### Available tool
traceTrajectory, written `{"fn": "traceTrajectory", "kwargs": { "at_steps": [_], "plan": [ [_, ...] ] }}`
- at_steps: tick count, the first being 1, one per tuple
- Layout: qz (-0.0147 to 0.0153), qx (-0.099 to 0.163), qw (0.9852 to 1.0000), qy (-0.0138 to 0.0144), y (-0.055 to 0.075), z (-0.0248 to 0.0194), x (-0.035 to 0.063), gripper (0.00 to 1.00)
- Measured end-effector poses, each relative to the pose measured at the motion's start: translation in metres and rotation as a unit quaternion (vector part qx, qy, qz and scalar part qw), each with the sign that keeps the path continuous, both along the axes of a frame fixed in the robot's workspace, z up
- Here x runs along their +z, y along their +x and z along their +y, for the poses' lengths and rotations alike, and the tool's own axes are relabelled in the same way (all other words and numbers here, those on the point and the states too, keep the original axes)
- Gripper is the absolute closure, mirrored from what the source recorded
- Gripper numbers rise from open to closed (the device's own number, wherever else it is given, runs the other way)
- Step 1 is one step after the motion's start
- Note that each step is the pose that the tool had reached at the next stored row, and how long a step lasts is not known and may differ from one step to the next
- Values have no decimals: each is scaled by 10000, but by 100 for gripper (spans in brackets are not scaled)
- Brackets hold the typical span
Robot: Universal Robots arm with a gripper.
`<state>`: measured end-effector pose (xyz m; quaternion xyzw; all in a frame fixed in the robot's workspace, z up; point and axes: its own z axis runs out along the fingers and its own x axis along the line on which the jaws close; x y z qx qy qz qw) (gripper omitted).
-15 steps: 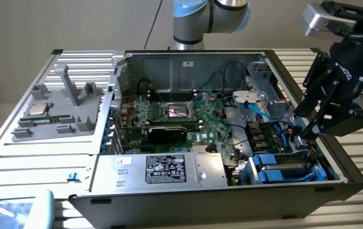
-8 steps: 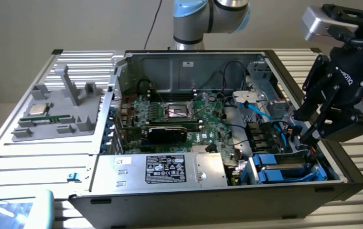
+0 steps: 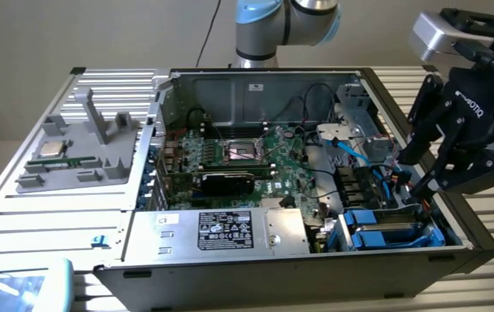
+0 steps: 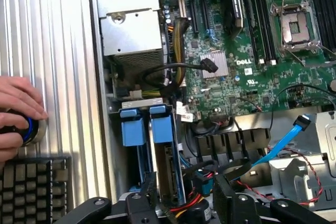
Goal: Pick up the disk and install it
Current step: 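Insert the first disk wire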
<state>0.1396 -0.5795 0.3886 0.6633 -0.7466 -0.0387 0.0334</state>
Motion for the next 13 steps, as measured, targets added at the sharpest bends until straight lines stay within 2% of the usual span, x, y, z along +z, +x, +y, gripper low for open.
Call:
{"fn": "traceTrajectory", "kwargs": {
  "at_steps": [3,6,10,13],
  "plan": [
    [0,273,9996,0,0,0,0,45],
    [0,545,9985,-1,0,0,1,45],
    [0,906,9959,5,0,0,1,45],
    [-4,1140,9935,41,1,1,2,45]
  ]
}}
